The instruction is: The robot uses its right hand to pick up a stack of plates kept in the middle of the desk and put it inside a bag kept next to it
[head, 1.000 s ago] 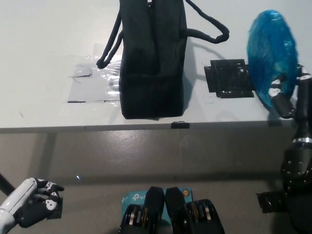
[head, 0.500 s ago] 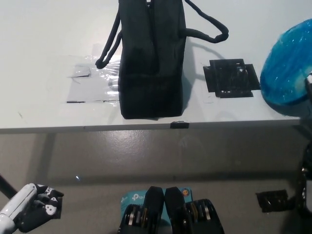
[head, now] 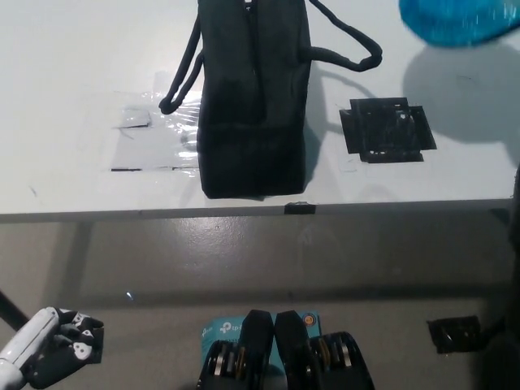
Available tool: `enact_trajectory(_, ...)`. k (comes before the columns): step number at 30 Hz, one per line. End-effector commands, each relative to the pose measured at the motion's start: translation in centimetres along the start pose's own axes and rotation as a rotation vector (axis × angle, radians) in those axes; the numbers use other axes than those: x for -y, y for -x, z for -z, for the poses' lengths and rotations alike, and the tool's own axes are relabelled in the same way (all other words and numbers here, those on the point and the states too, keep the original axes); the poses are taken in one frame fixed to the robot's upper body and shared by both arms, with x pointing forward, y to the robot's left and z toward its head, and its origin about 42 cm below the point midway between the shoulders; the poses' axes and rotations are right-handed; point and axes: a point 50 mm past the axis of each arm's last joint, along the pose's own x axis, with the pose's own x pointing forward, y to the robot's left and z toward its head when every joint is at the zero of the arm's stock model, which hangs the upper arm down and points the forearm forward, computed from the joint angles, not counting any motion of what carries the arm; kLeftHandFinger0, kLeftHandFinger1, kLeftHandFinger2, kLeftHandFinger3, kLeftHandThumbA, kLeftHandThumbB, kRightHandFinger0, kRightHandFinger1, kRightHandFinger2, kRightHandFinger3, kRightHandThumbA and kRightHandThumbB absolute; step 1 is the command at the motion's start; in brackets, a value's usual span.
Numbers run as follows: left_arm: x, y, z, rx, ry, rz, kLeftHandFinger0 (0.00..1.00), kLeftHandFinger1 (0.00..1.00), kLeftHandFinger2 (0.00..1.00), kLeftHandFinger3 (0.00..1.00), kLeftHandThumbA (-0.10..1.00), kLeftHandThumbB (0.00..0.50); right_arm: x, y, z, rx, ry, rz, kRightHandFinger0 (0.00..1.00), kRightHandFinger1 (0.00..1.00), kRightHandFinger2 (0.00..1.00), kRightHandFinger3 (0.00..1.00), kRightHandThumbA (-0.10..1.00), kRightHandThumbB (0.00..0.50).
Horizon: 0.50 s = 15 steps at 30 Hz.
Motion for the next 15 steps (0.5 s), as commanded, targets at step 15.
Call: enact_trajectory(15, -1.5, 0.4, -0.7, 0.040, -0.046, -0.081, 0.62, 0.62, 0.66, 0.64, -0.10, 0.000, -6.7, 2.1, -7.5, 0.272, 0.271, -0.286, 0.00, 0.00, 0.00, 0.00, -0.10, 0.357)
